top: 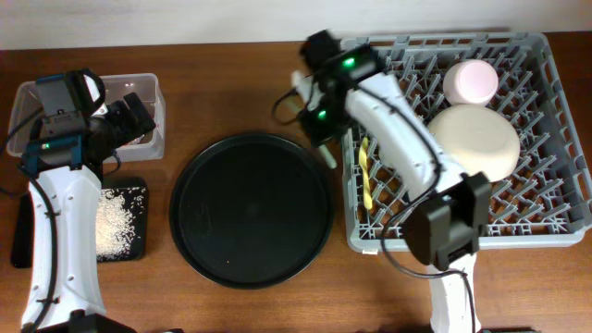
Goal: Sort waste into correct bins and load items into the dishwasher rack
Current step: 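Lift the white knife and carry it to the rack with the right gripper, then insert the white knife beside the yellow utensil and open the right gripper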
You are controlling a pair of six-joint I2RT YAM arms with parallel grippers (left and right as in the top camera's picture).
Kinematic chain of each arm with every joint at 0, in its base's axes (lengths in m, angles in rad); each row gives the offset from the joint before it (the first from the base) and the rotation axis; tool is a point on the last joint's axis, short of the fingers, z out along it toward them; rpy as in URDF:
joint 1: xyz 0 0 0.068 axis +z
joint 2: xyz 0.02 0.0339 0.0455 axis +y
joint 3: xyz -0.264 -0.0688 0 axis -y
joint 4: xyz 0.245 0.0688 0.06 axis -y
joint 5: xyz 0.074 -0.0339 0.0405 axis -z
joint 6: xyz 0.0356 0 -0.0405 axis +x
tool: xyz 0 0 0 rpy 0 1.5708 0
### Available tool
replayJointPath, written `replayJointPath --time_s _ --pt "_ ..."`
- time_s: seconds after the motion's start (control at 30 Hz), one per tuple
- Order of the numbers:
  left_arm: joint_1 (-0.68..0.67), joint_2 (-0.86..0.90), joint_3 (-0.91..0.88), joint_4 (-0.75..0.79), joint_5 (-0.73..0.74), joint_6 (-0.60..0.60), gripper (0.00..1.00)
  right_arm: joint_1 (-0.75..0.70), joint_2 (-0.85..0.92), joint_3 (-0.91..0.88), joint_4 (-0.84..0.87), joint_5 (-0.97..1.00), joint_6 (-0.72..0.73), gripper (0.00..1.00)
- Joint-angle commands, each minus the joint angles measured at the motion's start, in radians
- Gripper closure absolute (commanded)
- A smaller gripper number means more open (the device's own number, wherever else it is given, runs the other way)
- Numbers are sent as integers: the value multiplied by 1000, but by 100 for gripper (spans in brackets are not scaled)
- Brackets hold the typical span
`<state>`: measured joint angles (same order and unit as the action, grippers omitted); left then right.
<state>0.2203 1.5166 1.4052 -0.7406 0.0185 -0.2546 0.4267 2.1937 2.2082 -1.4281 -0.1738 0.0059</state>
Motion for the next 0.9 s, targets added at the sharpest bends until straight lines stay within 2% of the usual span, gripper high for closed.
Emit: replayJointPath --time_s 0.0,0.17,0.4,0.63,0.87 --pt "3 -4 13 2 0 1 1 -84 -48 20 -49 10 80 93" --pt "3 -4 13 2 0 1 1 -167 -48 20 -73 54 127 93" --pt "3 -4 13 2 0 1 1 -173 -44 15 -90 164 189 92" --pt "3 -4 13 2 0 1 1 -171 -39 8 -83 132 220 92" --pt "3 -4 13 2 0 1 1 -170 -38 -117 31 101 220 93"
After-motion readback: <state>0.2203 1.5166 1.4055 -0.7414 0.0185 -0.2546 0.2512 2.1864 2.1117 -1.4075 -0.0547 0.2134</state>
